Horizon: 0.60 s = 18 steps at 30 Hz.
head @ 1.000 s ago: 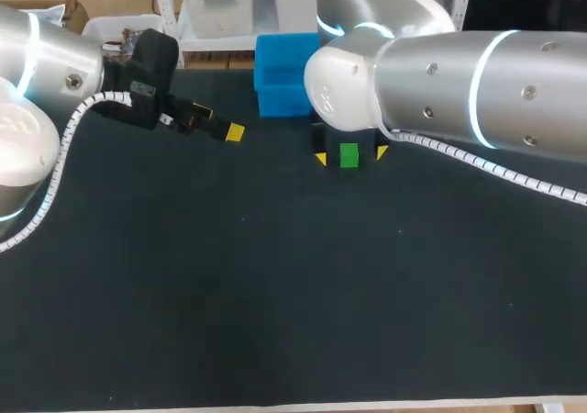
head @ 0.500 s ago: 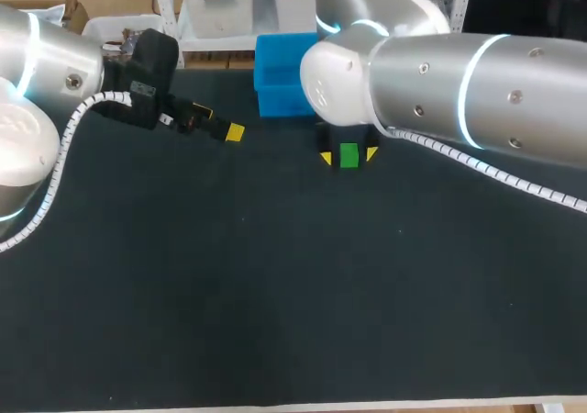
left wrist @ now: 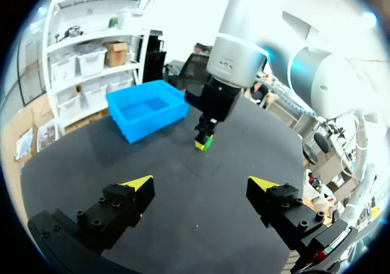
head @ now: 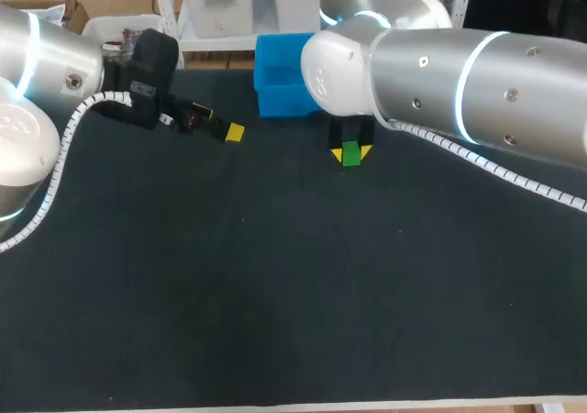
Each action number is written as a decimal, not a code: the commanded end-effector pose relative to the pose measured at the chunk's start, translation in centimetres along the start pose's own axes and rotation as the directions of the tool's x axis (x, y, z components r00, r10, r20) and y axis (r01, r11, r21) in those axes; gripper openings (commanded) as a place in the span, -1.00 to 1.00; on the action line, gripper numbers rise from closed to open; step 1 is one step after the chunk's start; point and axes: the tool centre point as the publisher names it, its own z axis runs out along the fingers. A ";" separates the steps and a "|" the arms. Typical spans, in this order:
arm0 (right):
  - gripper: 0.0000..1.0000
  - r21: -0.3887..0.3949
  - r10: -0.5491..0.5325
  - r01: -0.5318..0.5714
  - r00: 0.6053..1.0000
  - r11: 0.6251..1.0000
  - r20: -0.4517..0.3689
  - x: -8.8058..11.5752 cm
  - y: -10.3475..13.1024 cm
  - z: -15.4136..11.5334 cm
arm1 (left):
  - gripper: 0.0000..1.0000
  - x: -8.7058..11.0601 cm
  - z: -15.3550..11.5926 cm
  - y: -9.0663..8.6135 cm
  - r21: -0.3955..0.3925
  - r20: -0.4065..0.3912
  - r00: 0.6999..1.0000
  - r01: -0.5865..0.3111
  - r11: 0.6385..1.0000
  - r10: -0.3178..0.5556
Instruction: Use the left arm to pick the red cube and place it into the blue plastic box first, then use the right arm to grasp the green cube and put it into the same blue plastic box after the first action is fully finished.
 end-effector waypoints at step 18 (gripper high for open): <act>-1.00 -0.008 -0.059 0.059 0.998 0.998 -0.012 -2.1 -1.2 -6.7 | 1.00 0.2 0.0 0.1 0.004 0.009 1.000 -0.003 1.000 0.003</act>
